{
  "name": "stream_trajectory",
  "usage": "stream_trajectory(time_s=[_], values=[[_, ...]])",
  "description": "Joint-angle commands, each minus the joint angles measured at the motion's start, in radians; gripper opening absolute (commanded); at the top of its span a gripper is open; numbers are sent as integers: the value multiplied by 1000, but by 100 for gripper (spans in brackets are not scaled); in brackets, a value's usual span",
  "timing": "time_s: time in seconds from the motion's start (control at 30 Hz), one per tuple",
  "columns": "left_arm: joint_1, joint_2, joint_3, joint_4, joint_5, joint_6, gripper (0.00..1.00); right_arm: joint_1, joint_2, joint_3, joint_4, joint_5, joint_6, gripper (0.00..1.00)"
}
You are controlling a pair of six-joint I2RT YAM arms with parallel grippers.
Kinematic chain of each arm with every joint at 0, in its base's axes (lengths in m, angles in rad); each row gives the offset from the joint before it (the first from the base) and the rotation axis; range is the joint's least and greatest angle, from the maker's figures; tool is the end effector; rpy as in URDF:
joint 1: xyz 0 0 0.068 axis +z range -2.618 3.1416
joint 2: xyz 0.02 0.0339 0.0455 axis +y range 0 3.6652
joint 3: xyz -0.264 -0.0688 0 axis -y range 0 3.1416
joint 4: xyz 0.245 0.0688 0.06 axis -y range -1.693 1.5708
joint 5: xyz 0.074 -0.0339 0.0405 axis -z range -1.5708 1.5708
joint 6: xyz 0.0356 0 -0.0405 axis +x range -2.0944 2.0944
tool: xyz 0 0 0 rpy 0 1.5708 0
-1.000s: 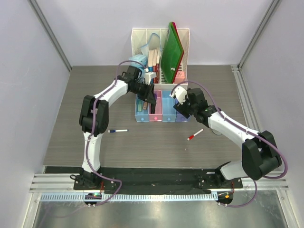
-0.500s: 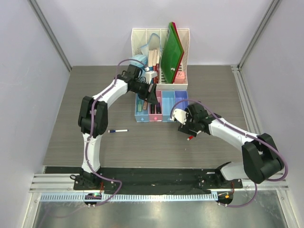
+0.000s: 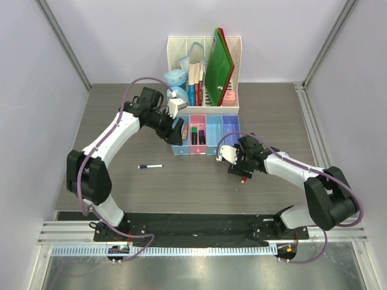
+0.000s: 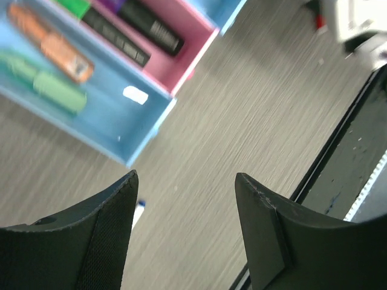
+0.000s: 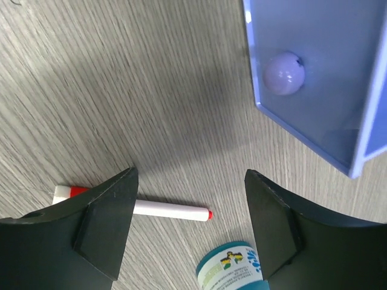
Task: Sort the stationery into containers
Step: Pick up the pen from the center of the board.
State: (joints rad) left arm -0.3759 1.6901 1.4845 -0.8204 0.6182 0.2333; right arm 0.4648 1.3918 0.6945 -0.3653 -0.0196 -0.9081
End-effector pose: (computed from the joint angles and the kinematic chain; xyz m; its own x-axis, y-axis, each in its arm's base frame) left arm 0.3244 -0.1502 0.2962 -0.6402 0.4552 -0.6188 0.7468 0.5576 -0.3624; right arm 0.2255 0.1139 0.1662 -0.1205 -0.9421 -0.3129 -0.8966 0.2385 -0.3731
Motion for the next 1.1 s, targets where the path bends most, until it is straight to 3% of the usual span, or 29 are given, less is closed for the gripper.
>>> stream_trajectory(time_s=[0.0, 0.33, 0.47, 0.6, 0.83, 1.07], values=[[28, -73, -85, -39, -90, 67, 66, 0, -72, 10, 13, 12, -6, 77], [97, 19, -150, -132, -206, 24, 65, 0, -234, 155, -322, 12, -64, 77], [103, 28, -156, -222, -247, 135, 67, -2, -267, 140, -426, 59, -101, 77], [121, 48, -139, -320, -253, 230, 67, -2, -286, 97, -434, 109, -124, 77], [167, 98, -145, -404, -247, 156, 65, 1, -324, 83, -422, 110, -120, 77], [212, 175, -156, -433, -143, 173, 65, 0, -344, 76, -403, 122, -120, 77]])
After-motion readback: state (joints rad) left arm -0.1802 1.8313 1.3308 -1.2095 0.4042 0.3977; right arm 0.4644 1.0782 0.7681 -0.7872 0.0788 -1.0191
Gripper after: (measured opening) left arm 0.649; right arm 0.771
